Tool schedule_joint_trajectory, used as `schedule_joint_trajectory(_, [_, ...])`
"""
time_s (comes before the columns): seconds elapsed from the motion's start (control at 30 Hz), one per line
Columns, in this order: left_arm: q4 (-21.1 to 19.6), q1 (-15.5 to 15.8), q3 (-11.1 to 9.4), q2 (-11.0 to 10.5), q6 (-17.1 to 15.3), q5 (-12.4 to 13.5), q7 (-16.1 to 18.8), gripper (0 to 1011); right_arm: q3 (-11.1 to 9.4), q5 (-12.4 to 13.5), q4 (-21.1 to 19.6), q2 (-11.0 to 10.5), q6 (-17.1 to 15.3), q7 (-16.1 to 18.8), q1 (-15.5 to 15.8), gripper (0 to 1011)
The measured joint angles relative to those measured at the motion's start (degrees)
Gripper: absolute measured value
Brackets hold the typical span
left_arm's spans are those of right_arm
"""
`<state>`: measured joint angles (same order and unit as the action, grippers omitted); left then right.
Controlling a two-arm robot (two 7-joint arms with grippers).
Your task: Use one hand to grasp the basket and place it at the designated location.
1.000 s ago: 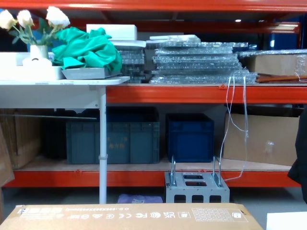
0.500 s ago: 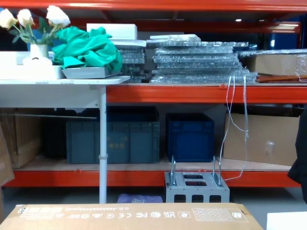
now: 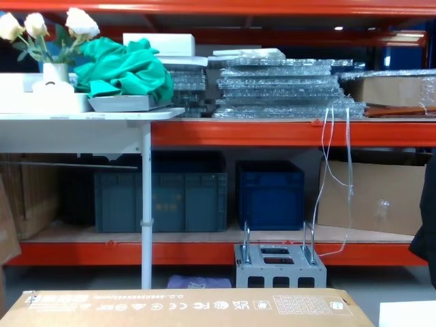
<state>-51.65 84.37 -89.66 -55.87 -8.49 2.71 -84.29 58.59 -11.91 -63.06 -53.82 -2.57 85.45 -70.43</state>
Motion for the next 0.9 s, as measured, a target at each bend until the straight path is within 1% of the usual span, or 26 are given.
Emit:
schedule_joint_trajectory(0.07, [0.00,0.00,0.00,0.00,0.00,0.00,0.00,0,-0.74,0.56,-1.38,-1.06,-0.28,-0.06,-0.04,1000])
schedule_joint_trajectory(0.4, [0.00,0.00,0.00,0.00,0.00,0.00,0.00,0,-3.11,2.30,-5.92,-3.97,-0.97,-0.20,0.05,1000])
schedule_joint_trajectory(0.5, [0.00,0.00,0.00,0.00,0.00,0.00,0.00,0,-3.38,2.34,-6.95,-4.31,-1.15,-0.14,0.08,1000])
schedule_joint_trajectory(0.9, [-0.01,0.00,0.00,0.00,0.00,0.00,0.00,0,-3.35,2.37,-6.67,-4.25,-1.16,-0.15,0.10,1000])
